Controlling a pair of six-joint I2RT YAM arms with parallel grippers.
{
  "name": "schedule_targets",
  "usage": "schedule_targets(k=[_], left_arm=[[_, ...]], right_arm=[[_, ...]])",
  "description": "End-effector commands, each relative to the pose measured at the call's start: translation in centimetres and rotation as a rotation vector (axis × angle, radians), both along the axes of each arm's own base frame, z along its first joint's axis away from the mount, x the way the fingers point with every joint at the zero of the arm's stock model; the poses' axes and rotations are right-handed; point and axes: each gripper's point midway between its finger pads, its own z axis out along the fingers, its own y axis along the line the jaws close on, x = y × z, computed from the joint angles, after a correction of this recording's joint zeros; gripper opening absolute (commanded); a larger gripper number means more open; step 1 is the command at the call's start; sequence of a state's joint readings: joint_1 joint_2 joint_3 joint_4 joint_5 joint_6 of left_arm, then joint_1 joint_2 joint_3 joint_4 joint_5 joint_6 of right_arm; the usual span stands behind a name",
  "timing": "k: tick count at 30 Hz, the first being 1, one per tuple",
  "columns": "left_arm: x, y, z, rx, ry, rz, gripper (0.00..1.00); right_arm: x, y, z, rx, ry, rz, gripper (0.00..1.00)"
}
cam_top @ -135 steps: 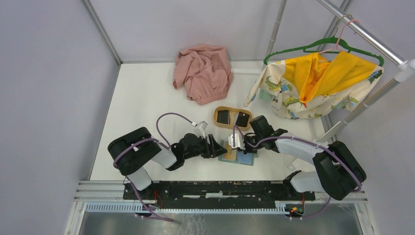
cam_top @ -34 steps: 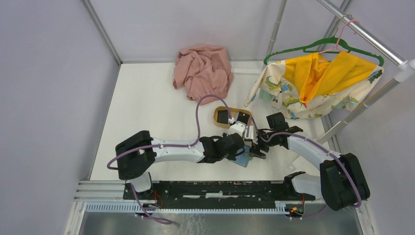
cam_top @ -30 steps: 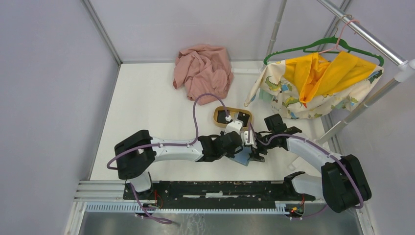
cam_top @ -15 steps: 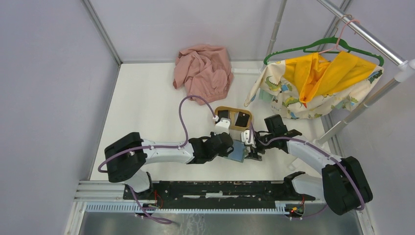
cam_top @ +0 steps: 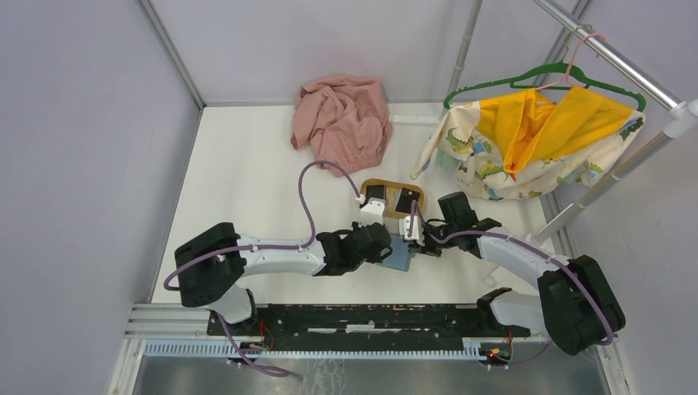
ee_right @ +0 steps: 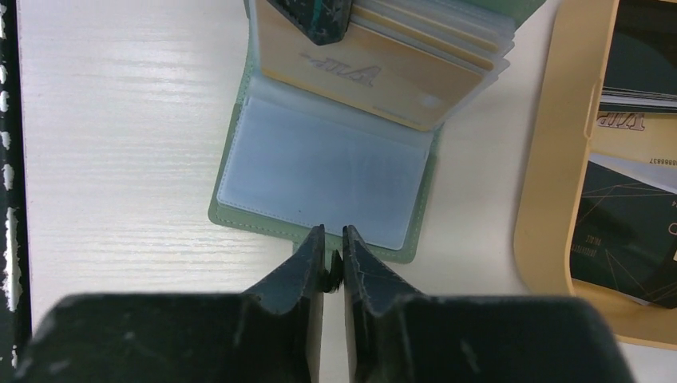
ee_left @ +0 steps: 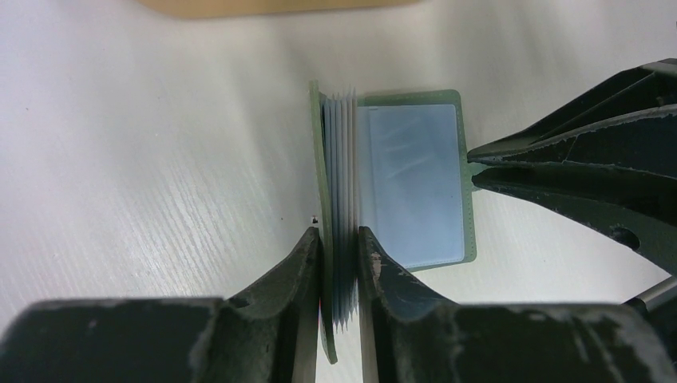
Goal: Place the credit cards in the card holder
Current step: Close the card holder at the center of the board.
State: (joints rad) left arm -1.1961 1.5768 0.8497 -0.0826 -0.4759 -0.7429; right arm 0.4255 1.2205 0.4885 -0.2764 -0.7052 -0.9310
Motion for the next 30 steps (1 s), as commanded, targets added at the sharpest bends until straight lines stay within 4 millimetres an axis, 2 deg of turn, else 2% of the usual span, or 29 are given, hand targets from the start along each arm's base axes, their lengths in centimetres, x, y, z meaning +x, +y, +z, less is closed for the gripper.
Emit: schedule_targets(k=[1, 4, 7, 8, 13, 17, 22, 24, 27, 30], left_arm=[[0.4, 0.7, 1.0, -0.017, -0.012, 0.041, 0.02], [-0.1, -0.4, 1.4, -0.048, 0.002, -0.005, 0.04], [-0.8, -1.8, 1.6, -0.092, 0.024, -0.073, 0.23], [-1.1, -2.3, 1.6, -0.108, 0.034, -0.095, 0.27], [-2.5, -5.3, 1.9, -0.224, 0.076, -0.21, 0.41], [-2.9, -6.7, 1.9, -0.258, 0.096, -0.25, 0.51], [-2.6, -7.0, 1.0, -0.285, 0.118, -0.252, 0.56], [-1.7, -6.7, 0.2, -0.308, 0.137, -0.24, 0.56], [-1.0, -6.7, -0.9, -0.339, 0.156, -0.246, 0.52], [-0.6, -7.0, -1.3, -0.346, 0.165, -0.256, 0.43]], right_arm=[[1.3, 0.9, 1.6, 0.047, -0.035, -0.023, 0.14], [1.2, 1.2, 1.8, 0.064, -0.033, -0.008, 0.1], [1.4, 1.3, 1.7, 0.062, -0.039, -0.009, 0.08], [1.4, 1.2, 1.6, 0.057, -0.041, -0.012, 0.08], [2.1, 0.9, 1.6, 0.043, -0.056, -0.046, 0.06], [2.5, 0.6, 1.5, 0.04, -0.053, -0.077, 0.06], [3.2, 0.4, 2.0, 0.054, -0.056, -0.117, 0.05], [3.6, 0.1, 2.1, 0.055, -0.062, -0.138, 0.06], [3.9, -0.2, 2.4, 0.057, -0.077, -0.151, 0.07], [4.4, -0.4, 2.5, 0.051, -0.102, -0.169, 0.08]])
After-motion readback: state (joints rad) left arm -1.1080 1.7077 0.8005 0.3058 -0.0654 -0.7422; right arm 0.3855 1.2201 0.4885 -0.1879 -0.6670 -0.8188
